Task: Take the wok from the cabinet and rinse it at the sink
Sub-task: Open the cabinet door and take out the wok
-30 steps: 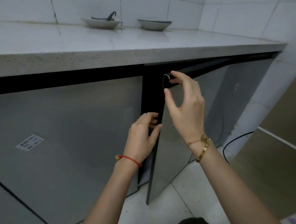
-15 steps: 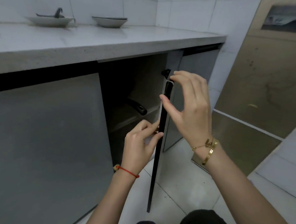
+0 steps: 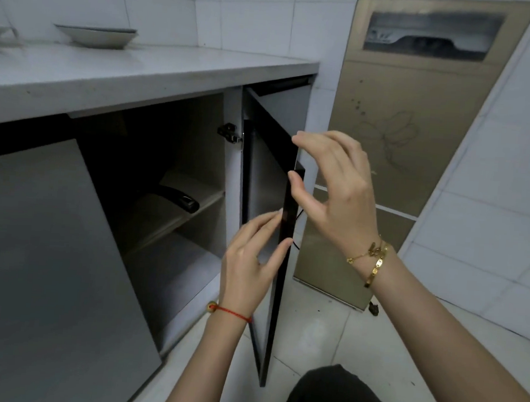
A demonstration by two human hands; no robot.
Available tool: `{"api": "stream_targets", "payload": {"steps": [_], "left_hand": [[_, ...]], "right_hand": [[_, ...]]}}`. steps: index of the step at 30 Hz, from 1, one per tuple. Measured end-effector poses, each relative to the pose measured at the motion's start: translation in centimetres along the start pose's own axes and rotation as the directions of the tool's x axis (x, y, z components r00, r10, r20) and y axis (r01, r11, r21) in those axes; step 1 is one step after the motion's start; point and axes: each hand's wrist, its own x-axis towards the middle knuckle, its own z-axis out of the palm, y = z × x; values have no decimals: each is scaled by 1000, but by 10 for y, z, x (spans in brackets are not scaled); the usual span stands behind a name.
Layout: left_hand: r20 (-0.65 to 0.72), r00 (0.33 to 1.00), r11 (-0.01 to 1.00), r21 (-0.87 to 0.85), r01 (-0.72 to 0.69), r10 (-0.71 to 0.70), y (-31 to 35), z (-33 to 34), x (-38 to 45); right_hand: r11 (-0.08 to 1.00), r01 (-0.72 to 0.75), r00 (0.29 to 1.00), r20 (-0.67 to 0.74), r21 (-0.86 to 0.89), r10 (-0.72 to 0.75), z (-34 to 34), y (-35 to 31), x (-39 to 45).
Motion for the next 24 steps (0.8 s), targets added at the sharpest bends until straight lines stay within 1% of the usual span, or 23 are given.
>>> {"api": "stream_targets", "payload": {"steps": [4, 7, 13, 17, 20, 24], "left_hand": [[46, 998, 998, 35, -48, 46, 1, 17, 7], [63, 995, 996, 40, -77, 74, 5, 34, 12], [12, 985, 983, 62, -172, 171, 5, 74, 17], [-13, 976, 973, 83, -214, 215, 8, 101, 25], [-1, 977, 970, 114, -213, 214, 12, 125, 34], [6, 985, 974, 153, -169, 170, 18, 156, 47]], "right_hand": [[1000, -30, 999, -37, 6, 30, -8, 13, -4], [998, -55, 998, -33, 6, 55, -13, 25, -8], [995, -90, 996, -29, -39, 89, -19, 53, -17], [986, -114, 992, -68, -125, 106, -21, 71, -22], [975, -139, 987, -106, -171, 122, -23, 90, -24], [959, -179, 980, -128, -220, 153, -24, 118, -24]]}}
